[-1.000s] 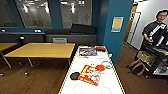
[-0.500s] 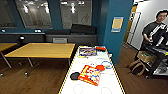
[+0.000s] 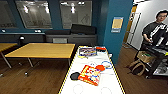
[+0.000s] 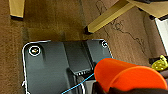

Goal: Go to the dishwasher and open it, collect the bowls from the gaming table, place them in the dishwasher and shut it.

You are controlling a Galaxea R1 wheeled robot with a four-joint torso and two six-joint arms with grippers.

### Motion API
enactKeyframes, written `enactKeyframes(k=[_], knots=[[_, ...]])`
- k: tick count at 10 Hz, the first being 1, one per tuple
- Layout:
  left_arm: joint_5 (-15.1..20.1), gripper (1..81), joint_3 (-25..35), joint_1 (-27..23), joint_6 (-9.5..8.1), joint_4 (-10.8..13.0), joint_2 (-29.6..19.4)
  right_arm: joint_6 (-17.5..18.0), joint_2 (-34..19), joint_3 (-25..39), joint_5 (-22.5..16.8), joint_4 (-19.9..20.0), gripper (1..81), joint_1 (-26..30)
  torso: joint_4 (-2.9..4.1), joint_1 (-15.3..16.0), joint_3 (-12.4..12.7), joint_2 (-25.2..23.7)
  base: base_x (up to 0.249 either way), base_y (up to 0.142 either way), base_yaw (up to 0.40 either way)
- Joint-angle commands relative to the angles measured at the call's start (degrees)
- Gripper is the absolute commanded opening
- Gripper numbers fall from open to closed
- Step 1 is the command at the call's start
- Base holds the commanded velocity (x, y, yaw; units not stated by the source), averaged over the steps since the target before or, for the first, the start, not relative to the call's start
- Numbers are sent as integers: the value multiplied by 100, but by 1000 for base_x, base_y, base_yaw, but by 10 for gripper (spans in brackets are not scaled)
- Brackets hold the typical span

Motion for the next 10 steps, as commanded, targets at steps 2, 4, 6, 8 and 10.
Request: enactKeyframes(k=[2,4,6,8,10], knots=[[95,10,-358,-73,16,234,208,-16,-39,-49,-188,-178,10,182,0,2,0,0,-70,0,0],[95,10,-507,-46,16,243,331,-16,-39,-49,-188,-178,10,174,0,2,0,2,-80,0,0],[95,10,-631,-28,16,243,402,-16,-30,-84,-188,-178,10,174,0,-5,2,-2,-88,0,0],[104,10,-718,-11,16,252,480,-33,-22,-84,-196,-178,10,174,0,-11,5,-7,-102,0,0],[104,10,-990,7,17,260,665,-51,92,-180,-346,-178,10,183,0,-13,5,-9,-105,0,0]])
